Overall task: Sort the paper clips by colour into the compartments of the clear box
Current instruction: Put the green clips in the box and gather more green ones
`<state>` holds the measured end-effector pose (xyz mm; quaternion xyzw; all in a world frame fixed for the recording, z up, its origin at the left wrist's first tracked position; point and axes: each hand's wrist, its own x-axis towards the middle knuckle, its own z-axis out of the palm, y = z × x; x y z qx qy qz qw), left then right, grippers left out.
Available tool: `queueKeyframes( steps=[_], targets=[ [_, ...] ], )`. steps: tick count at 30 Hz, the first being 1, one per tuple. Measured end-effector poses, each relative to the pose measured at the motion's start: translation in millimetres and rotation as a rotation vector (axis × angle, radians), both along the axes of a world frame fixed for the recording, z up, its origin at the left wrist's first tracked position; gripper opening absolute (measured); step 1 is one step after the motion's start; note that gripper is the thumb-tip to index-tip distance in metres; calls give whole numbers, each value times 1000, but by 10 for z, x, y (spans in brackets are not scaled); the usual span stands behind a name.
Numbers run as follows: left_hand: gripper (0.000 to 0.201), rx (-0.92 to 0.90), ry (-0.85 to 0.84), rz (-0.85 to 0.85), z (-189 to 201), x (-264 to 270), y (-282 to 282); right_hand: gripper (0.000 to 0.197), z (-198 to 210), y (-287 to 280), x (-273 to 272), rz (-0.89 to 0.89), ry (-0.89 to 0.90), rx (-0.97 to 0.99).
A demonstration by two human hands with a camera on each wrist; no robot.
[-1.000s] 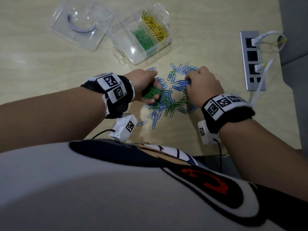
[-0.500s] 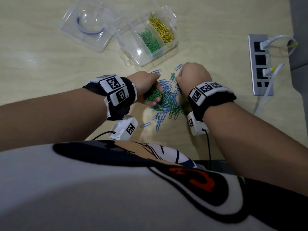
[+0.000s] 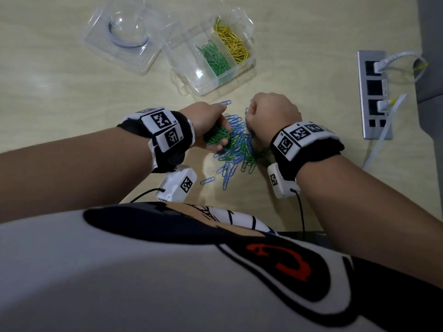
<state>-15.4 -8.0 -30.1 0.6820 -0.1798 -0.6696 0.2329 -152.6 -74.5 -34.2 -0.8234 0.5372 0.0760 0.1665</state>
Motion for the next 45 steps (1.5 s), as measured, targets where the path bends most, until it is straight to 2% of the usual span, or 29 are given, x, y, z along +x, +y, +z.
queueKeyframes(
  steps=[4,8,12,13,15,17,18,20,23,26,31,33,38,42,45],
  targets=[
    [45,-20,-12,46,-13,-30,-28,8,162,273,19,-40,-344,143],
    [33,-22,-37,19,2,-84,-50,8,235,451,10,5,-375,235],
    [48,-5,16,-37,28,-163,-32,13,160,290,-213,-172,-466,128],
    [50,-2,18,-47,30,-175,-30,16,112,202,-304,-234,-424,65],
    [49,3,24,-48,37,-178,-24,24,15,21,-511,-344,-213,-34],
    [48,5,25,-49,46,-174,-20,35,-52,-89,-689,-431,-21,-13],
    [49,4,23,-53,48,-171,-17,41,-79,-104,-742,-456,14,22],
    [50,4,17,-59,53,-164,-14,43,-128,-97,-755,-428,-15,53],
    [51,9,11,-60,55,-157,-13,25,-171,-52,-648,-282,-72,38],
    [51,4,8,-54,44,-155,-16,15,-155,-12,-551,-179,-78,31],
    [52,1,-2,-54,27,-135,-22,23,-118,-85,-609,-256,-258,-18],
    [52,-1,-10,-59,22,-131,-22,24,-86,-122,-667,-281,-276,-6],
    [52,7,1,-61,30,-153,-41,12,-27,-130,-701,-261,-375,47],
    [53,4,10,-60,38,-187,-71,14,-9,-101,-625,-241,-422,89],
    [54,-1,13,-50,36,-186,-94,10,40,-39,-547,-242,-550,198]
  ],
)
